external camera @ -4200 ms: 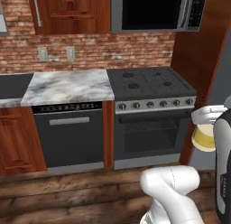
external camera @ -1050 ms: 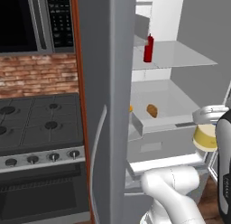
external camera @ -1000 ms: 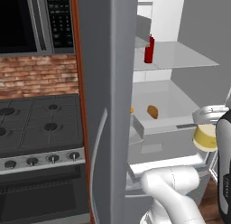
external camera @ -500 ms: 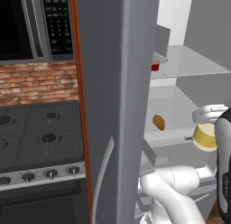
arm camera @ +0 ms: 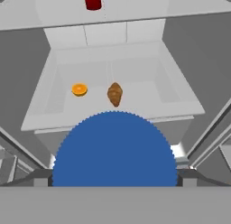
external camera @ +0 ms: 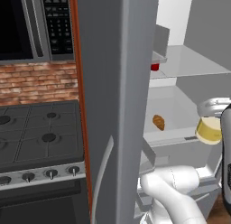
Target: Place the mayonnaise and ketchup from the counter to the top shelf of the fridge. If the existing items in the fridge are on the top shelf, move them to other shelves.
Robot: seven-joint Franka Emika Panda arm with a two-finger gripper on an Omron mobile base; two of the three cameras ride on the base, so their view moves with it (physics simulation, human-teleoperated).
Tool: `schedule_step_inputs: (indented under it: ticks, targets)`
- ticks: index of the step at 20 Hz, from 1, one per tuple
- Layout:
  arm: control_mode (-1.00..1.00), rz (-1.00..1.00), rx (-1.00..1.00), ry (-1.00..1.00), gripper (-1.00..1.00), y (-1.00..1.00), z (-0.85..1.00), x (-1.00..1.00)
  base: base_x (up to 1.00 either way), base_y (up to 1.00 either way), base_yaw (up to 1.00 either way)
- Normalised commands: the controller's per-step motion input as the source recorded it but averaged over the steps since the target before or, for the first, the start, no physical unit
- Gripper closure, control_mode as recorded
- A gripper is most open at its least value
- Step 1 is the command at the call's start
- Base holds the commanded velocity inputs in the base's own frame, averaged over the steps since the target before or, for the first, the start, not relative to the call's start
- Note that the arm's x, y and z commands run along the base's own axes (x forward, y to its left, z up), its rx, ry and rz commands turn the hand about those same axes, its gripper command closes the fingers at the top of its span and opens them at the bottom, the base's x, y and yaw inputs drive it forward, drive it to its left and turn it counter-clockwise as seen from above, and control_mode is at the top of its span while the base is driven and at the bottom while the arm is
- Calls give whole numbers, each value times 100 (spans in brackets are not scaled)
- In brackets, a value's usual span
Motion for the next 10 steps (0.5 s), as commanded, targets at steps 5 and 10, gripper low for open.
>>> schedule_step_inputs:
  ticks: [5,10]
  targets:
    - [-100,-2,5,-5,100,-42,44,62,0,0,0]
    - [-100,-4,3,-10,100,-32,36,82,0,0,0]
